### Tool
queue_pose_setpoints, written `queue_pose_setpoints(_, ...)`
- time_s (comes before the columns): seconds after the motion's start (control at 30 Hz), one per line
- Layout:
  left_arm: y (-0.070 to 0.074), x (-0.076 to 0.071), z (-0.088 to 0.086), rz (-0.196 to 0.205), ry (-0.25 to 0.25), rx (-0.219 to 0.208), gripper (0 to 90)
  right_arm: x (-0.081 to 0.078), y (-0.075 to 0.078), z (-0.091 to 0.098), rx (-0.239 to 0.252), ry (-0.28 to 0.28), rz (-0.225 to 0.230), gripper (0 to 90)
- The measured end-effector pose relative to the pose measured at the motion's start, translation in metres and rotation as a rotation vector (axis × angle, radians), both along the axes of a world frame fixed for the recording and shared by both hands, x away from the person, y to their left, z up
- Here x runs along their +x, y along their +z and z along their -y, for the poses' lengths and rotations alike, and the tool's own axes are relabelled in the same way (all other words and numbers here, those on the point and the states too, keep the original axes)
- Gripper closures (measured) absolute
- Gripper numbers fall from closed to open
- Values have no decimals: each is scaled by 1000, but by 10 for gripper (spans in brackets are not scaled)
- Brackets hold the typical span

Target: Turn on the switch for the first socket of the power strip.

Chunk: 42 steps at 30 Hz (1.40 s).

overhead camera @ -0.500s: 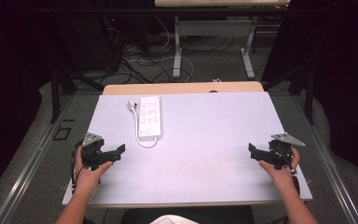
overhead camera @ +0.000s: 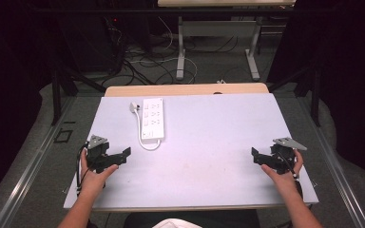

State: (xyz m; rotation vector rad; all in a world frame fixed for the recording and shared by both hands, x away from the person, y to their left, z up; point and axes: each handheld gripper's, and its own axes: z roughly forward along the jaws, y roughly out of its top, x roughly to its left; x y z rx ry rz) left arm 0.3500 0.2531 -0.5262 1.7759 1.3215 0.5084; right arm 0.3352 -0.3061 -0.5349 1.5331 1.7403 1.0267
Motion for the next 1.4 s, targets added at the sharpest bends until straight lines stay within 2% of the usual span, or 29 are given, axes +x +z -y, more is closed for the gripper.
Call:
queue_pose_setpoints(0.07, 1, 0, 1, 5, 0, -10, 52, -2, 0, -1, -2, 2, -23, 37)
queue_pose_setpoints(0.27, 3, 0, 4, 11, -1, -5, 122, -1, -2, 0, 8, 5, -18, 42)
queue_pose_setpoints(0.53, 8, 0, 4, 14, 35, -15, 205, 0, -3, -2, 15, 1, -32, 52)
queue_pose_setpoints(0.83, 17, 4, 9, 16, 60, 23, 305, 0, -5, -3, 16, 5, -43, 61)
queue_pose_setpoints(0.97, 25, 6, 12, 17, 56, 26, 362, 1, -6, -4, 11, 11, -49, 64)
queue_pose_setpoints(1.1, 34, 9, 12, 11, 33, 5, 407, 1, -6, -5, 13, 11, -48, 65)
queue_pose_setpoints(1.27, 39, 13, 13, 13, 15, 3, 453, 1, -7, -6, 16, 14, -52, 65)
queue_pose_setpoints(1.33, 41, 16, 13, -2, 2, -9, 462, 1, -7, -6, 18, 10, -56, 65)
queue_pose_setpoints(1.37, 41, 16, 13, -2, 2, -9, 462, 2, -8, -7, 21, -1, -36, 66)
queue_pose_setpoints(1.4, 43, 19, 14, -6, 5, -10, 461, 1, -7, -6, 21, 10, -57, 66)
